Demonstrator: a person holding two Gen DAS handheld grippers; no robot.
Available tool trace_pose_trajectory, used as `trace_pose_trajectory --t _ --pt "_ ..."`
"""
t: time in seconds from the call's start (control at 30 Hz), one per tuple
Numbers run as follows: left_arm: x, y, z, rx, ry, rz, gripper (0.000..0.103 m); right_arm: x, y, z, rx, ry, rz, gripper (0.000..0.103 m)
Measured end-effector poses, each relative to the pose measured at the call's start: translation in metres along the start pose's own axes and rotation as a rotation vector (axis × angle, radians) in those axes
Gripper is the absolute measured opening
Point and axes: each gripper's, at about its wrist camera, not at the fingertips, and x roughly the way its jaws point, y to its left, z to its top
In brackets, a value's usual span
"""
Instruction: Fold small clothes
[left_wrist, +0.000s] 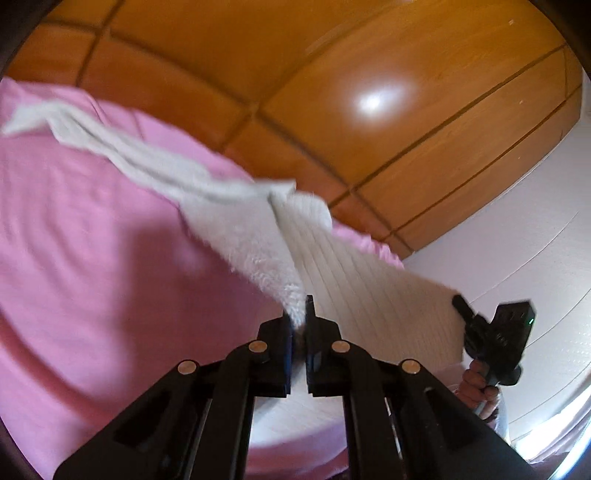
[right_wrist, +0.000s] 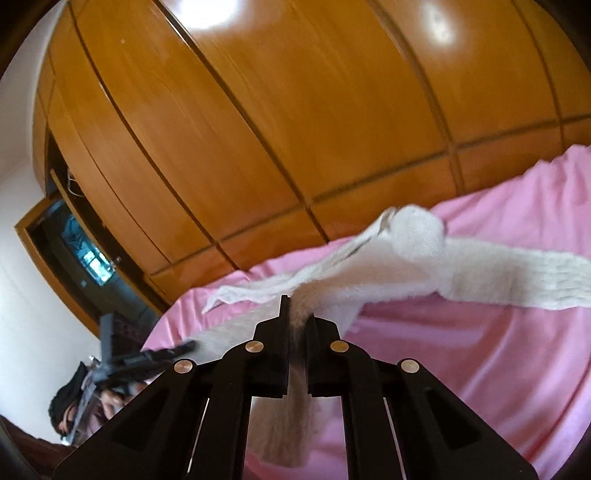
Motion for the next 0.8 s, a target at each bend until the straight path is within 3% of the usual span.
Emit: trace_pose_trajectory --t 0.1,0.23,0.43,0.53,0.57,0.6,0.63,0.67,0.7,0.8 --pt "-0.043 0.005 -0.005 0.004 -0.018 0.052 0.004 -0.017 -0.012 -0.014 0.031 -0.007 -0.025 0.005" --pt "-0.055 0.024 -0.03 -0.032 0.02 0.153 0.004 -0.017 -0.053 -0.062 0.119 0.104 -0.135 0.005" --pt "0.006 0.089 -0.09 -0.145 0.179 0.396 0.006 0.024 -0.109 -0.142 0.168 0.368 -0.362 0.005" --pt "0.011 0.102 -0.093 -0.189 0.145 0.399 0.016 0.034 -0.112 -0.153 0.115 0.425 -0.426 0.006" --pt "0.007 0.102 -0.09 -0.18 0.125 0.403 0.02 0.033 -0.112 -0.149 0.113 0.412 -0.427 0.012" --pt "0.001 0.1 -0.083 -0.157 0.096 0.433 0.037 0.031 -0.108 -0.143 0.094 0.388 -0.448 0.02" --pt "-0.003 0.099 -0.077 -0.138 0.07 0.472 0.05 0.029 -0.105 -0.138 0.073 0.362 -0.476 0.046" --pt "-0.002 0.099 -0.068 -0.123 0.037 0.505 0.052 0.027 -0.1 -0.131 0.055 0.329 -0.501 0.071" --pt "-0.01 0.103 -0.061 -0.115 0.015 0.524 0.053 0.025 -0.092 -0.12 0.033 0.27 -0.509 0.073" --pt "-0.026 0.119 -0.029 -0.116 -0.073 0.63 0.056 0.04 -0.07 -0.104 -0.012 0.218 -0.447 0.073"
